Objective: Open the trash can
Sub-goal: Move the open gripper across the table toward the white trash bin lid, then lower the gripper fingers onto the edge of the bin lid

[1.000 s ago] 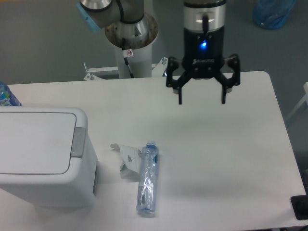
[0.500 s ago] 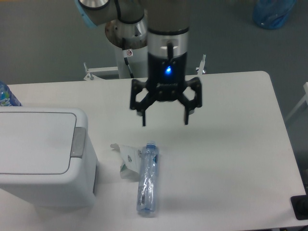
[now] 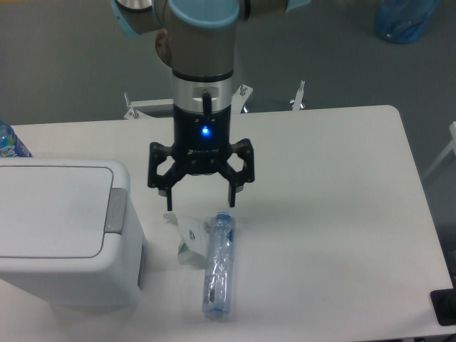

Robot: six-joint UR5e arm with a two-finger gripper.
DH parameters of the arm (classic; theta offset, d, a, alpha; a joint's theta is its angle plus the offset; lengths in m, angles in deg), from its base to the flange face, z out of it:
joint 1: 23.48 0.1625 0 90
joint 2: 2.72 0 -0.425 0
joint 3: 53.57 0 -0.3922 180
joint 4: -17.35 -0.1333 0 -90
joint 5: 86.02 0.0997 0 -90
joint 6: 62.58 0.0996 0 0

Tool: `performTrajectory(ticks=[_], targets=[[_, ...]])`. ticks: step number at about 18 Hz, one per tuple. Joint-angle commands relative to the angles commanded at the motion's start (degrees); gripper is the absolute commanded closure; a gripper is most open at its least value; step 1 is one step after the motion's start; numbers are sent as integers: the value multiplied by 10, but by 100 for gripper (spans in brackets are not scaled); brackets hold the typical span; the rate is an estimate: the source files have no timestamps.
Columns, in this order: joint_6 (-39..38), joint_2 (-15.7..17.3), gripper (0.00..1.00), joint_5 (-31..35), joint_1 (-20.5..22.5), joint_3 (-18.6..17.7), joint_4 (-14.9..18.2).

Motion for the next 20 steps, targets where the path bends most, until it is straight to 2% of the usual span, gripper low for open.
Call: performTrajectory(ticks=[20], targets=[[-15,-7,0,2,-26,-14,-1]])
